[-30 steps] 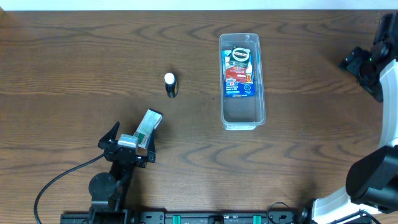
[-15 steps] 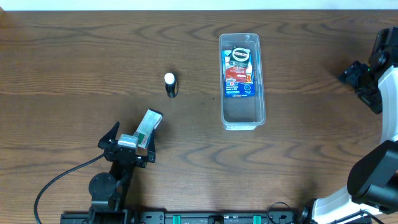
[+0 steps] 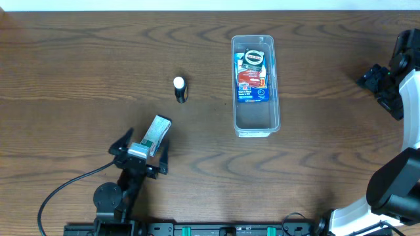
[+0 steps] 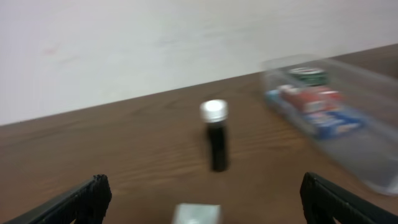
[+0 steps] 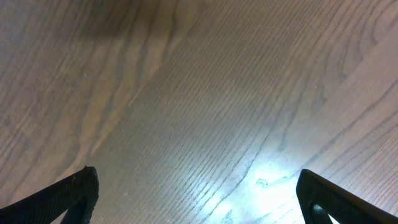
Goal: Pack container
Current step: 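Reach left gripper toward the small white box near it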
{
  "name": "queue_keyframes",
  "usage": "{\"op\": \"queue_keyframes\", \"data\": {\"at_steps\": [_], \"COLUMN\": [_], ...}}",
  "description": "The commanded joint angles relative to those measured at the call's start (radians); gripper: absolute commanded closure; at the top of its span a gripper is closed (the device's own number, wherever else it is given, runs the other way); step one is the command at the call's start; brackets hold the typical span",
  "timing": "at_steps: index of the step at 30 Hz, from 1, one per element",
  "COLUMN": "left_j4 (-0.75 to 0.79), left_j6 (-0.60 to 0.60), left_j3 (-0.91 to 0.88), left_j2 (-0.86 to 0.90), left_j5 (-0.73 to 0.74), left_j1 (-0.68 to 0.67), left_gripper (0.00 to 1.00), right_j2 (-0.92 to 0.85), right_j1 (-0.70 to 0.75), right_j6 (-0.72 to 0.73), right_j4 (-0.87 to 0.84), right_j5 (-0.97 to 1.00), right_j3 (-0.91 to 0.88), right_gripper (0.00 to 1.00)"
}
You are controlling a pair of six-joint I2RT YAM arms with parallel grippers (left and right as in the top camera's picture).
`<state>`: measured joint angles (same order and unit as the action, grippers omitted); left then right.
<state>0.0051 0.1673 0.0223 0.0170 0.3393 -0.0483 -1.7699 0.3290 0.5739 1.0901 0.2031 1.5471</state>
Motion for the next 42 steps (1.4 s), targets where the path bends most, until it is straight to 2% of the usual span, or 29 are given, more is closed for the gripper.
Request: {"op": "queue_keyframes", "data": {"at_steps": [1,4,9,11,17,21,27,34,42], "left_j4": [0.004,-0.014,-0.224,-0.377,-0.970,-1.168,-1.173,-1.104,-1.005], "left_j6": [-0.063,-0.170,-0.171,-0.141,-0.007,-0.007,-0.026,-0.041,-0.040], "left_j3": [0.052,0.132,0.388,0.525,0.957,1.126,1.154,1.154,1.154], "left_j2": [0.001,0.016,0.154,0.263,0.688,0.921,1.138,1.293,1.465], "left_j5": [0.193,0.192,0.161,0.120,-0.057,-0.079,-0.058,-0.046,-0.121], "left_j1": [0.004,0.004,0.004,0.004,0.004,0.004,0.004,0.004,0.004], "left_gripper": [0.02,0.02,0.02,0.02,0.02,0.02,0.02,0.02,0.02], "right_j2": [-0.005,-0.005,-0.005,-0.005,-0.005,-0.005,-0.005,-0.005,-0.005], "right_j1": [0.004,0.004,0.004,0.004,0.004,0.004,0.004,0.004,0.004], "right_j6": [0.016,0.016,0.016,0.016,0.016,0.016,0.016,0.016,0.016], "right_j4": [-0.001,-0.001,-0.001,-0.001,-0.001,-0.001,-0.001,-0.001,-0.001], "right_j5": [0.017,0.017,0.017,0.017,0.017,0.017,0.017,0.017,0.017], "right_j3": [-0.006,-0.006,-0.006,-0.006,-0.006,-0.006,-0.006,-0.006,-0.006], "right_gripper": [0.01,0.01,0.01,0.01,0.01,0.01,0.01,0.01,0.01]}}
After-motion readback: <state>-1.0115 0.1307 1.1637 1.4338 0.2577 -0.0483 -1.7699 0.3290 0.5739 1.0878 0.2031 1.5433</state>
